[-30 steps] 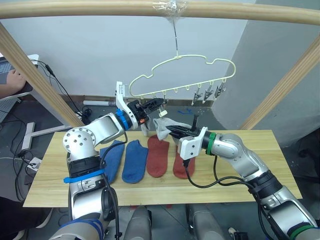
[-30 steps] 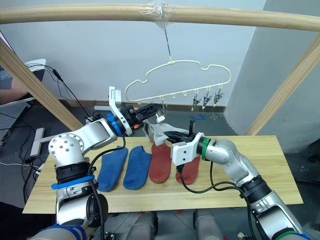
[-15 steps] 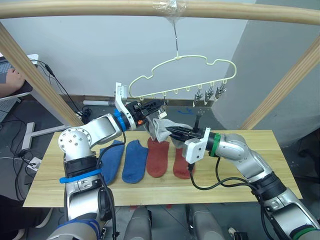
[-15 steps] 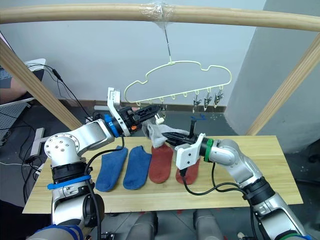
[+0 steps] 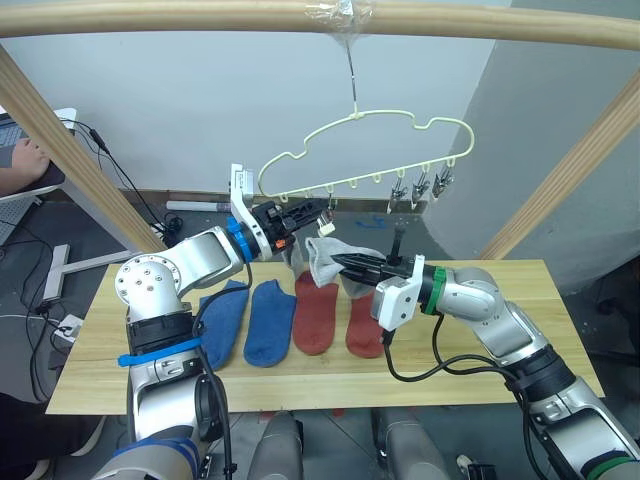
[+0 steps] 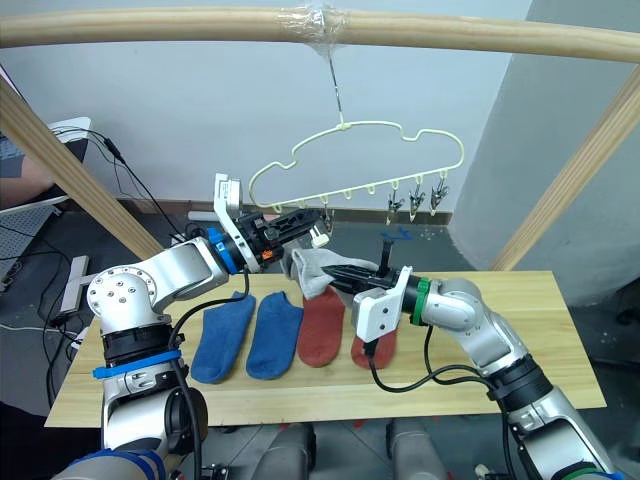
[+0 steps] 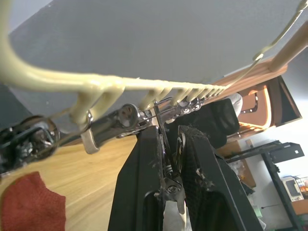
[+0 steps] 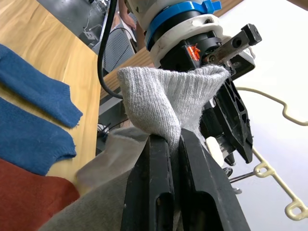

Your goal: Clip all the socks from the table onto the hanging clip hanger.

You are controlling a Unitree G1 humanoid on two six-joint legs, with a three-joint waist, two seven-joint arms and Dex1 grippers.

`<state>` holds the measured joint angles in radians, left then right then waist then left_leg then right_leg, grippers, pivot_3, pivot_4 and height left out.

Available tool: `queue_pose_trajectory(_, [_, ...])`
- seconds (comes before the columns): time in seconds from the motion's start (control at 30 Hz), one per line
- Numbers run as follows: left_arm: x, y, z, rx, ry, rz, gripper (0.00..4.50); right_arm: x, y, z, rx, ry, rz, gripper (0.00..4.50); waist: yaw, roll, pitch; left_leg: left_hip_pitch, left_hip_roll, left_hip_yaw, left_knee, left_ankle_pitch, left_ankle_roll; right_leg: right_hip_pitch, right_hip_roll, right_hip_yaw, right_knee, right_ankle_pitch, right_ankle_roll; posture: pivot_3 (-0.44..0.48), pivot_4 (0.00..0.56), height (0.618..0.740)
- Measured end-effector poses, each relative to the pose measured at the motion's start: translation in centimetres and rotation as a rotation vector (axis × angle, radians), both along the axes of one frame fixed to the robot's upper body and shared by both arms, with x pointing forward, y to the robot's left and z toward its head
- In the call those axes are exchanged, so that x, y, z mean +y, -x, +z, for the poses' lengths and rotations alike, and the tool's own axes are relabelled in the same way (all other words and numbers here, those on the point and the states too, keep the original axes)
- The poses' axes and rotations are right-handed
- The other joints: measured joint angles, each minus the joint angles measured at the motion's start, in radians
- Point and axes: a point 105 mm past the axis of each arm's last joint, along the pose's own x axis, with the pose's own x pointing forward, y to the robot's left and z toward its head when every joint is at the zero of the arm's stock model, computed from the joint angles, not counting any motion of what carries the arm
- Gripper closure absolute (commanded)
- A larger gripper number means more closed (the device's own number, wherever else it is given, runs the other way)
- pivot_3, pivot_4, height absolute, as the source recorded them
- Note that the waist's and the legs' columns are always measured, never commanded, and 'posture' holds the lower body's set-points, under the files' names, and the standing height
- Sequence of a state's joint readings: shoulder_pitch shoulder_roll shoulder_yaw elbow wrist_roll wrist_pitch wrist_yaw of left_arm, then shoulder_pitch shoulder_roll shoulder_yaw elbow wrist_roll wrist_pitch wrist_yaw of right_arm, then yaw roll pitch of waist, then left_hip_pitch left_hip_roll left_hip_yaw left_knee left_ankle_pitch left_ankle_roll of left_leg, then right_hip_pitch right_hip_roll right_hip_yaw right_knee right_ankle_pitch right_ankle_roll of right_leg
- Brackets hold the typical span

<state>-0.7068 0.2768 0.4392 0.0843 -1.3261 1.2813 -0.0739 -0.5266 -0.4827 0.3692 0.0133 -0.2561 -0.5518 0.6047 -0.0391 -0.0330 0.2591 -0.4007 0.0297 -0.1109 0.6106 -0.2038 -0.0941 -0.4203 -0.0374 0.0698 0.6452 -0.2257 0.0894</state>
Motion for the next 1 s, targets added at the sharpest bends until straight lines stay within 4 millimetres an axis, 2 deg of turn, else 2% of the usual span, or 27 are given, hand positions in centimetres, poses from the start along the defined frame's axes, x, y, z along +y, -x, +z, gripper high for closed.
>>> queue_pose_trajectory(0.47, [-0.2,0.2,0.1,-0.001,0.005,-0.017,4.26,-0.4,-1.4,-0.5,0.002,0.004,-0.054,4.49,0.000,0.000,0.000,0.000,0.000,0.000,0.000,0.000,0.000,0.000,0.000,0.000,0.000,0.000,0.000,0.003,0.247,0.740])
queue_pose_trajectory(1.0, [0.0,0.1,0.3,-0.004,0.008,-0.004,4.26,-0.2,-0.7,-0.5,0.097,-0.051,-0.010,4.49,0.000,0.000,0.001,0.000,0.000,0.000,-0.001,0.000,0.000,0.000,0.000,0.000,-0.001,0.000,0.000,-0.002,0.252,0.740])
